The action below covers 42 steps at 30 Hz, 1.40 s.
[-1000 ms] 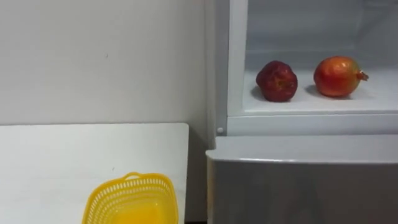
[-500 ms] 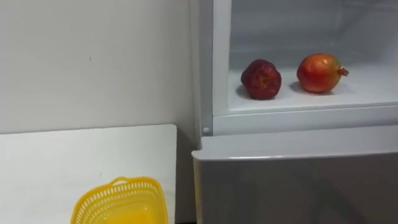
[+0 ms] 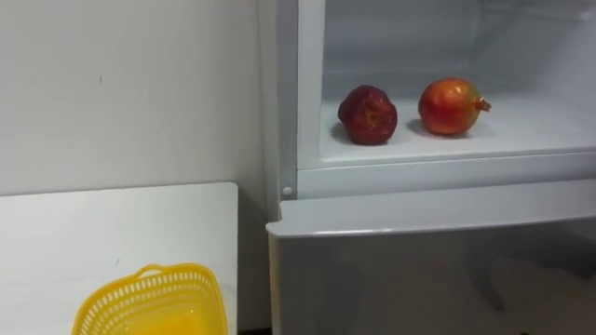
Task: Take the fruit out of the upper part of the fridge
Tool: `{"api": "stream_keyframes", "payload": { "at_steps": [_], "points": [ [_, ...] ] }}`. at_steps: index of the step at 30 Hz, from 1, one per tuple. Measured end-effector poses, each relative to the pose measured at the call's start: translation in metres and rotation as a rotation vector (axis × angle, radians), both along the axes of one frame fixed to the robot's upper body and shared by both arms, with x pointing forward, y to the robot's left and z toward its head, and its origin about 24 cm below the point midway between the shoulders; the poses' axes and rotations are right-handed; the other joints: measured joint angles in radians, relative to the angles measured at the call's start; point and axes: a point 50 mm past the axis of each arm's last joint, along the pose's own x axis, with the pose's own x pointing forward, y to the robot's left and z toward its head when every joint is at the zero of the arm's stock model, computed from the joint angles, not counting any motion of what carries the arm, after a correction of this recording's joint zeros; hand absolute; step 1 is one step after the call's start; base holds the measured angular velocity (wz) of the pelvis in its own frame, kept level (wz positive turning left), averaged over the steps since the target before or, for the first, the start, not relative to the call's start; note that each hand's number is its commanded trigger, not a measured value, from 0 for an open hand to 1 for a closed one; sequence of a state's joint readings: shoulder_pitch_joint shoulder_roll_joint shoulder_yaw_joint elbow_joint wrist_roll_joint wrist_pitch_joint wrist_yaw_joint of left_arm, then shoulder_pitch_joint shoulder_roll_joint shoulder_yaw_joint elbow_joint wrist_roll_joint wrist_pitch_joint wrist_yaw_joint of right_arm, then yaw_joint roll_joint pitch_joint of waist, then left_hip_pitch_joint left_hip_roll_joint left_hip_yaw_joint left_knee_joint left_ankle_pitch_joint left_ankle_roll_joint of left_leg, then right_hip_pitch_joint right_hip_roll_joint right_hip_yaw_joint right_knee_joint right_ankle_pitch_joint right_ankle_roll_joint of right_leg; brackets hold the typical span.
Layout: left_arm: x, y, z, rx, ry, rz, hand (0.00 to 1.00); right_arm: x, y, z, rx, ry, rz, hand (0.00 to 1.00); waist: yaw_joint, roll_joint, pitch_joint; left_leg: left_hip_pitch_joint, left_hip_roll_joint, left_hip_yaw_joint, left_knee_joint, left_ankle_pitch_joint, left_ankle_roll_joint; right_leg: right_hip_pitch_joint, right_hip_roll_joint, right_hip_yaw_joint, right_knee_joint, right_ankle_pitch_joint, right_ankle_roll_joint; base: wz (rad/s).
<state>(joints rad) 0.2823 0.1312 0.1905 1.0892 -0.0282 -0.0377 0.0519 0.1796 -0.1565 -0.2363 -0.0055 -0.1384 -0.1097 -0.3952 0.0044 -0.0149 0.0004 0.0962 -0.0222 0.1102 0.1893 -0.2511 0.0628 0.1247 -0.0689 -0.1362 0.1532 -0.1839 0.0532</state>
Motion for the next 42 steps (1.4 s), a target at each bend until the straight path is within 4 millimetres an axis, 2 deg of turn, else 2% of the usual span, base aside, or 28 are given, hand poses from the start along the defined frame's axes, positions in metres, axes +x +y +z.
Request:
{"api": "stream_keyframes", "payload": {
  "at_steps": [4,8,12,18,22,31,35,42],
  "points": [
    [0.005,-0.001,0.0,-0.007,-0.008,-0.016,0.0,0.004,0.005,0.019,-0.04,-0.079,0.021,0.0,0.001,0.005,0.0,-0.006,0.001,0.003,-0.002,0.0,0.0,-0.01,0.001,0.006,0.002,0.0,0.0,-0.05],
    [0.0,-0.001,-0.002,-0.017,0.022,-0.027,0.0,0.006,0.023,0.054,-0.127,-0.225,0.084,0.0,0.001,0.014,-0.0018,-0.016,0.004,0.014,-0.001,0.001,-0.001,-0.023,0.003,0.006,0.002,0.0,-0.001,-0.04],
    [-0.005,-0.001,-0.003,-0.021,0.051,-0.07,0.0,0.005,0.035,0.08,-0.208,-0.351,0.116,0.0,0.003,0.005,-0.0016,-0.021,0.007,0.014,0.0,0.001,-0.002,-0.026,0.005,-0.004,0.001,0.001,-0.002,0.0],
    [-0.011,-0.004,-0.004,-0.045,0.092,-0.16,0.0,0.005,0.039,0.089,-0.263,-0.381,0.122,0.0,0.001,0.001,-0.0029,-0.02,0.007,0.01,0.0,0.001,-0.002,-0.025,0.005,-0.004,-0.001,0.002,-0.002,0.01],
    [-0.007,-0.005,-0.004,-0.056,0.088,-0.189,0.0,0.009,0.042,0.101,-0.243,-0.454,0.14,0.0,0.0,0.0,-0.0037,-0.015,0.007,0.008,0.001,0.001,-0.002,-0.017,0.005,-0.004,-0.001,0.002,-0.002,0.0],
    [0.001,-0.004,-0.004,-0.049,0.083,-0.236,0.0,0.016,0.056,0.109,-0.189,-0.52,0.219,0.0,0.004,-0.007,-0.001,-0.015,0.008,0.008,0.005,0.002,-0.003,-0.015,0.007,-0.003,-0.001,0.004,-0.006,0.0],
    [0.008,-0.003,-0.003,-0.036,0.075,-0.277,0.0,0.02,0.057,0.114,-0.118,-0.554,0.267,0.0,0.019,-0.014,-0.0014,-0.015,0.008,0.0,-0.003,0.002,-0.004,-0.014,0.008,-0.004,-0.001,0.005,-0.007,0.03],
    [0.011,-0.001,-0.003,-0.028,0.079,-0.306,0.0,0.032,0.066,0.138,-0.121,-0.645,0.342,0.0,0.032,-0.022,0.0034,-0.016,0.008,-0.007,0.001,0.005,-0.008,-0.012,0.011,-0.007,-0.001,0.005,-0.007,0.03]
  ]
}}
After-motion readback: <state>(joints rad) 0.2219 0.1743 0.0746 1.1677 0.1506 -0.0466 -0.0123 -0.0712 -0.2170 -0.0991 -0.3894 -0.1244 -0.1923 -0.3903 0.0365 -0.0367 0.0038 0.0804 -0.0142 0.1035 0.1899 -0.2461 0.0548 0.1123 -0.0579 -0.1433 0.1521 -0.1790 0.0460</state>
